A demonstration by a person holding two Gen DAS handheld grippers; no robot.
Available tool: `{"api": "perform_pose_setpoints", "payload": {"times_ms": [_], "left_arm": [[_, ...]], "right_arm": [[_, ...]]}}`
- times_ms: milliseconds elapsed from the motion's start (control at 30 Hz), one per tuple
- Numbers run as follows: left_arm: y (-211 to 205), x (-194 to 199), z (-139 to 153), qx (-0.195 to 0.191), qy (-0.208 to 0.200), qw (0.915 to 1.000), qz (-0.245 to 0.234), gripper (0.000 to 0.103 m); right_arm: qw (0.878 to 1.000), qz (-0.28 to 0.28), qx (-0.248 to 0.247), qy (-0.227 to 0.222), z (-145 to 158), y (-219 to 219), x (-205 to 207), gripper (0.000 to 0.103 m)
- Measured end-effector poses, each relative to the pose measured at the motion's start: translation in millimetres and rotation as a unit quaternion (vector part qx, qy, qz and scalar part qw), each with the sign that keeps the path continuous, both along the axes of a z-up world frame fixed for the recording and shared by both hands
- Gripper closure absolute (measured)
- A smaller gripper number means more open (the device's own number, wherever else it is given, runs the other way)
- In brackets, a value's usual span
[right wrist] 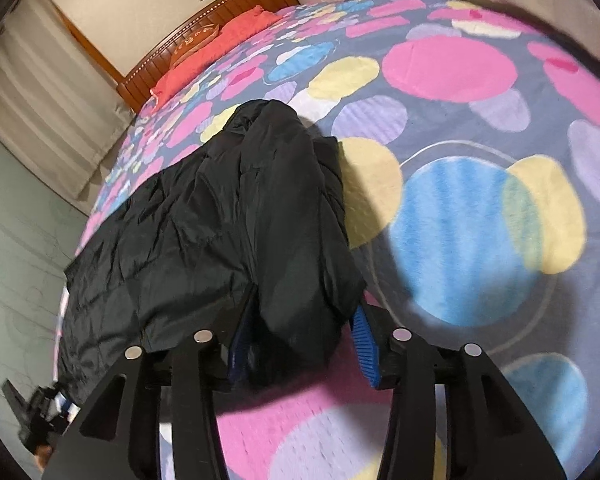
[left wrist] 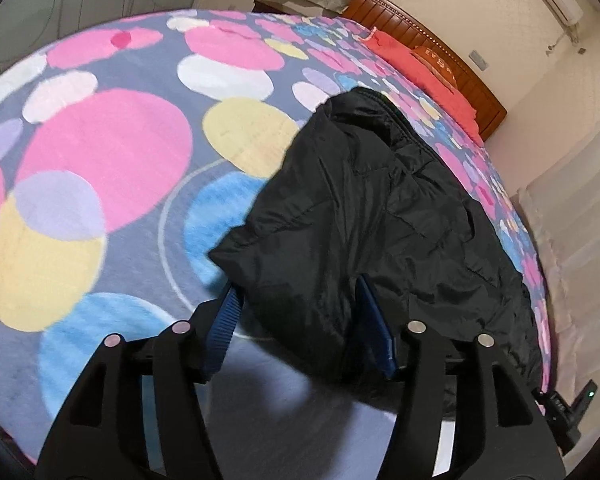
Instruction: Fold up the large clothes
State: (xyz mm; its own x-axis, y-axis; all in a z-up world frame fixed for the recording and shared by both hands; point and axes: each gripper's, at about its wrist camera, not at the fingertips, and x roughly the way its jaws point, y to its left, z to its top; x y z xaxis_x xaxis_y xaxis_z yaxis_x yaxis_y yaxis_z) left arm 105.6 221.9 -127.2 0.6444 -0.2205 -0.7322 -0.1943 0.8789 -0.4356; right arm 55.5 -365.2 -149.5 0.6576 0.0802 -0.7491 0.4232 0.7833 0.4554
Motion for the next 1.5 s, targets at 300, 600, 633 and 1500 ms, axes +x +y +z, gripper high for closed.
{"api": "perform_pose_setpoints", "payload": {"times_ms": [300, 600, 633, 1500], "left_arm": [[25.8, -18.8, 8.8, 0.012, 0.006, 0.9999, 0.007, 0.038], [38.0, -3.6, 23.5, 0.029, 0.0, 0.9996, 0.0, 0.03], [38.9, 0.1, 23.9, 0.028, 0.001, 0.9996, -0.002, 0.03], [-9.2, 138.3, -17.0, 0.021, 0.076, 0.9862, -0.146, 0.019]], "right_arm": [[0.993, 0.028, -0.117, 0.008, 43.4, 35.5, -20.1, 0.049], [0.969, 0.134, -0.207, -0.007, 60.5, 121.6, 46.6, 0.048], [0.966, 0.144, -0.215, -0.008, 60.5, 131.9, 55.9, 0.048], [0.942, 0.143, -0.303, 0.022, 1.7, 201.6, 136.4, 0.047]]}}
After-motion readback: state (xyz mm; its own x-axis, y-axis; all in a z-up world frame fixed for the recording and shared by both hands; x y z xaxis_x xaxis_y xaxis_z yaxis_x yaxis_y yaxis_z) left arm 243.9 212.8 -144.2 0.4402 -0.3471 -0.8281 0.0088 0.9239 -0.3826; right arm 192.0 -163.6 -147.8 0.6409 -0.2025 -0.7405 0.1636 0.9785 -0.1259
